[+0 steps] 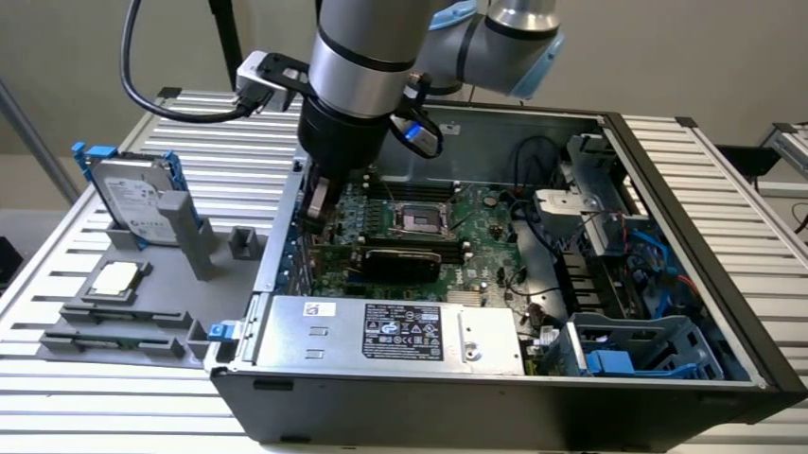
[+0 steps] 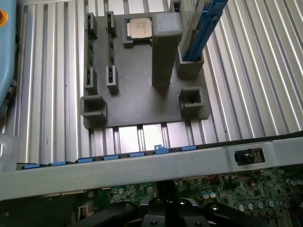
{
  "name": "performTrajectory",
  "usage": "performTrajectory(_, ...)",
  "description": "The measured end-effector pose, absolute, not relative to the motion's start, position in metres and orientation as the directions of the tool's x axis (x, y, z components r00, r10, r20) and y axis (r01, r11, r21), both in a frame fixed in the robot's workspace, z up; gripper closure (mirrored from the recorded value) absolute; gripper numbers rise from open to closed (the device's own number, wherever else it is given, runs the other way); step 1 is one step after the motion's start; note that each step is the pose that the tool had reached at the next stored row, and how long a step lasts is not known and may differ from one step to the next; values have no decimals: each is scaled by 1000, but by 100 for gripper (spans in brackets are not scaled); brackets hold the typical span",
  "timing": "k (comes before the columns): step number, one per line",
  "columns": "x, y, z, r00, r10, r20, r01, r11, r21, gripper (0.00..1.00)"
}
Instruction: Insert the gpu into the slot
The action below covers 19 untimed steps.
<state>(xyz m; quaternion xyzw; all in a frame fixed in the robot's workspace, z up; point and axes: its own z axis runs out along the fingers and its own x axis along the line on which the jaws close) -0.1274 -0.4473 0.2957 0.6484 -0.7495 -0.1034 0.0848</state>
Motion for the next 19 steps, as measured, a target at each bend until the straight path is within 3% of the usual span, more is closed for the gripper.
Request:
performTrajectory(7,-125,-447,298,-144,-989,-17,-968,137,208,89)
performTrajectory(19,-88,-447,298,-140,-988,-65,-984,132,122,89)
